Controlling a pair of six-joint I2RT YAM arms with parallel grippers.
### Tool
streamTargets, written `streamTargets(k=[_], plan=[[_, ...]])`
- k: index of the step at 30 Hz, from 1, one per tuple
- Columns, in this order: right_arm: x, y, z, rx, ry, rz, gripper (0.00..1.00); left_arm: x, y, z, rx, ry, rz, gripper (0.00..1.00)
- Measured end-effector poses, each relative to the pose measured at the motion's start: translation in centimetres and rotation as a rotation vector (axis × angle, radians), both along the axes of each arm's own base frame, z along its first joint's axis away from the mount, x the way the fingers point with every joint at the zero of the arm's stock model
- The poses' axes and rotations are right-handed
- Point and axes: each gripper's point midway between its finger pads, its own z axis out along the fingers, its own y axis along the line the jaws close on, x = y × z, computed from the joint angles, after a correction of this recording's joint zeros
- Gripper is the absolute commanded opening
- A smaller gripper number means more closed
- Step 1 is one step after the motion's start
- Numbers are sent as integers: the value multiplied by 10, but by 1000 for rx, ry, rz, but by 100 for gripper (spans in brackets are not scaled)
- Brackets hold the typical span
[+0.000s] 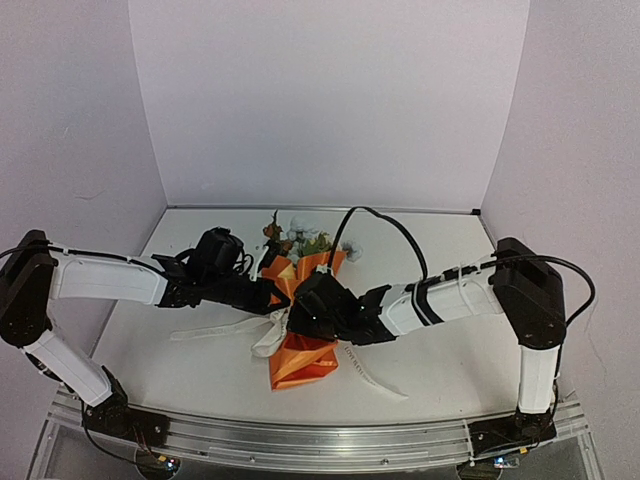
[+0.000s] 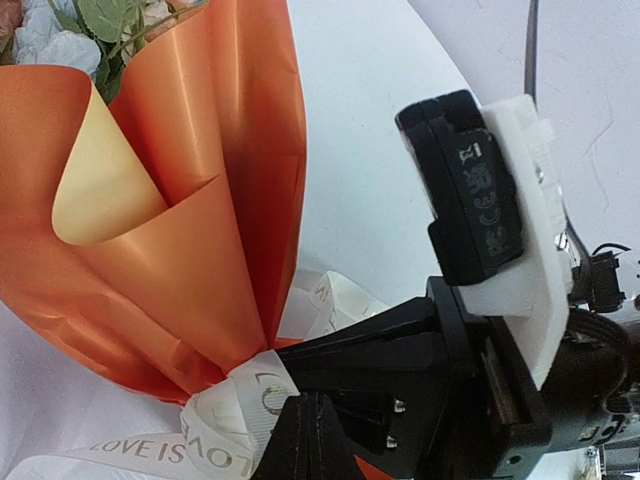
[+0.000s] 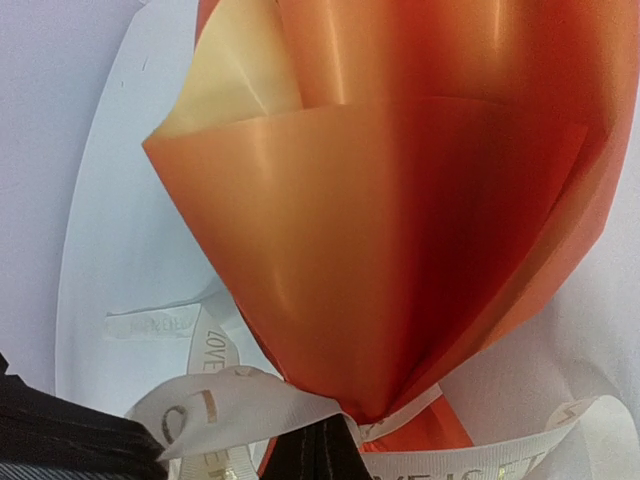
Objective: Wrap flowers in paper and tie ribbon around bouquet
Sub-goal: Cross the half-tied ribbon over the folded bouquet.
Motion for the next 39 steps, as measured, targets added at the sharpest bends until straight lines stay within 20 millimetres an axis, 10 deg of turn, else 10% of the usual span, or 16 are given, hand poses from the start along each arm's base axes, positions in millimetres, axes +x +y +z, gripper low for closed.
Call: streamTargets(k=[18,39], plan=[[8,14,18,188,-92,31,0,0,-4,-3,-29,43,8,1],[22,23,21,375,-71,80,0,12,-2,-4,-17,45,74,38]])
